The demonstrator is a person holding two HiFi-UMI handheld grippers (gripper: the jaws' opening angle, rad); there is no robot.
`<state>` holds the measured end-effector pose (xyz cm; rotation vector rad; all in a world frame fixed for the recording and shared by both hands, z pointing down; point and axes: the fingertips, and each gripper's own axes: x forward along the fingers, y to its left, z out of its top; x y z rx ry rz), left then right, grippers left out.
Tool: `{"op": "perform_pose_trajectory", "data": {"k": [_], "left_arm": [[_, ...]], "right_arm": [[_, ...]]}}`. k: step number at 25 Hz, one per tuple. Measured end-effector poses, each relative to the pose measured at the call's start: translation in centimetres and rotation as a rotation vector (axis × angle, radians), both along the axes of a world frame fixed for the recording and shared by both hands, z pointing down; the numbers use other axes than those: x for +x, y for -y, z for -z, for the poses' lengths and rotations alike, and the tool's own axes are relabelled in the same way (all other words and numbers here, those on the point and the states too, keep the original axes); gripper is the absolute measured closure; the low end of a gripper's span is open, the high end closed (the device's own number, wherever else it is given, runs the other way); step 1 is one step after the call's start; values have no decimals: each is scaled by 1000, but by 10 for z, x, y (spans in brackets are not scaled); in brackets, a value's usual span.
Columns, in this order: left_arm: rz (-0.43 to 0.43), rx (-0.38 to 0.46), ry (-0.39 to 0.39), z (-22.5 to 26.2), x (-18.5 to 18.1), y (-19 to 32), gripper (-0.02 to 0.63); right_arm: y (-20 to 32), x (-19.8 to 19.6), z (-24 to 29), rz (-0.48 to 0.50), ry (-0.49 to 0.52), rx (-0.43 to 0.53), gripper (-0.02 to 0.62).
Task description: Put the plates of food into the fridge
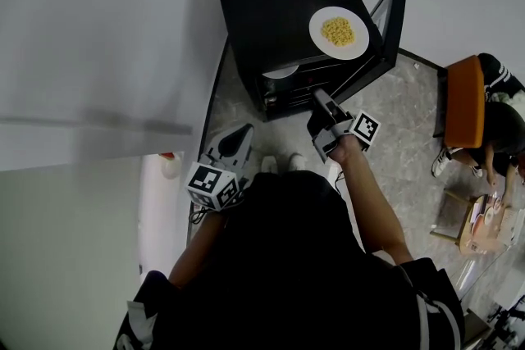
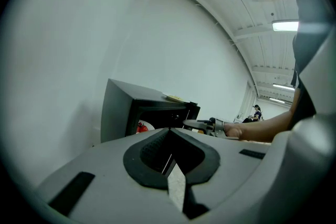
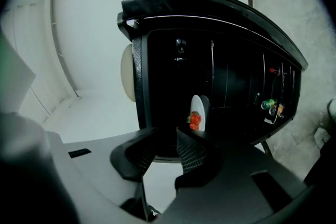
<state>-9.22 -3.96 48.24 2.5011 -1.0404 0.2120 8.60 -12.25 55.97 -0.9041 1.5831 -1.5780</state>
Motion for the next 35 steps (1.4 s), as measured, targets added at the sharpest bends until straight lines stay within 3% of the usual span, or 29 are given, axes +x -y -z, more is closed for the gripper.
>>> {"op": "perform_pose_trajectory", "data": {"k": [18, 24, 35], "left_arm": [[-52, 12, 15, 0, 22, -2, 583], [-47, -1, 22, 1, 31, 7, 583], [-29, 2, 19, -1, 29, 5, 583]], "right_arm": [[18, 64, 70, -158, 96, 92, 497], [50, 87, 85, -165, 59, 106, 497], [65, 83, 91, -133, 8, 121, 498]]}}
